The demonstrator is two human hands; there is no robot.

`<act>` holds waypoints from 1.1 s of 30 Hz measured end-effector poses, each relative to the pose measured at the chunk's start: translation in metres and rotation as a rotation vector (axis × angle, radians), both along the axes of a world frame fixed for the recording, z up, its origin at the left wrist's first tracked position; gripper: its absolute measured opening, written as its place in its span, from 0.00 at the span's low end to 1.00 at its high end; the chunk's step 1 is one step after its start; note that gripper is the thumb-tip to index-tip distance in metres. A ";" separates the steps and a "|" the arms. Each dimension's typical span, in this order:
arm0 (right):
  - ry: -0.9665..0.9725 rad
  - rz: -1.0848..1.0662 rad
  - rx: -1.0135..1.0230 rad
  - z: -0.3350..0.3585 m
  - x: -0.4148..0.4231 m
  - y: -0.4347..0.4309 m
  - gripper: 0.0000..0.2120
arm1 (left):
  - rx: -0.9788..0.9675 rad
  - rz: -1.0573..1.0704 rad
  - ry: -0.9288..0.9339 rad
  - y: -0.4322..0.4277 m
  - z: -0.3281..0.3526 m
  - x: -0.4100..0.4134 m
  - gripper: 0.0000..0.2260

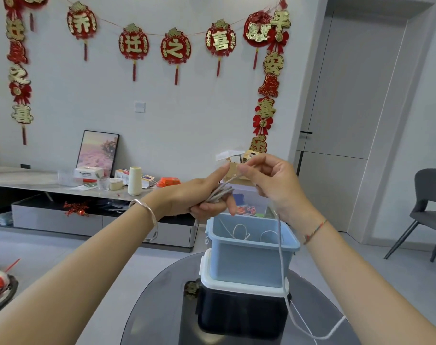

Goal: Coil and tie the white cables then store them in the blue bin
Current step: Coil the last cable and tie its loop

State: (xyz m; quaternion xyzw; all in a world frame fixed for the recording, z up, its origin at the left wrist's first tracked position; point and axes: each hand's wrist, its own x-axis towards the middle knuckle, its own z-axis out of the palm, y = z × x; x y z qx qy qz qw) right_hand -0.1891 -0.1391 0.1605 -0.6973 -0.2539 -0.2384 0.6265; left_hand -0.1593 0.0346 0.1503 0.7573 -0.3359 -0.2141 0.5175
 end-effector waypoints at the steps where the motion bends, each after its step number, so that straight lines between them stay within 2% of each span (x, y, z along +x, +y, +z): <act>1: 0.021 0.013 0.029 0.001 0.001 0.000 0.06 | -0.021 -0.070 0.051 0.000 0.002 -0.001 0.33; 4: 0.102 0.095 0.110 0.003 0.004 0.002 0.05 | -0.147 -0.270 0.168 0.001 0.009 -0.005 0.25; 8: 0.205 0.166 0.216 -0.010 0.011 0.010 0.04 | -0.455 -0.407 0.361 0.003 0.014 -0.002 0.23; 11: 0.251 0.123 0.241 -0.027 0.019 0.015 0.07 | -0.702 -0.266 0.378 0.002 0.017 0.002 0.23; 13: 0.283 0.118 0.186 -0.041 0.020 0.020 0.10 | -0.863 -0.148 0.370 0.003 0.018 0.006 0.24; 19: 0.390 0.040 -0.267 -0.067 0.014 0.031 0.13 | -1.099 0.225 0.325 -0.008 0.013 0.018 0.19; 21: 0.376 0.014 -0.433 -0.073 0.010 0.033 0.13 | -1.072 0.365 0.230 -0.011 0.007 0.025 0.19; 25: 0.281 -0.020 -0.600 -0.079 -0.003 0.028 0.12 | -0.794 0.600 -0.075 -0.012 -0.003 0.035 0.23; 29: 0.195 -0.032 -0.598 -0.069 -0.015 0.019 0.11 | -0.555 0.632 -0.253 -0.010 -0.022 0.041 0.23; 33: 0.015 -0.087 -0.641 -0.056 -0.022 0.011 0.09 | -0.268 0.555 -0.406 -0.016 -0.035 0.034 0.22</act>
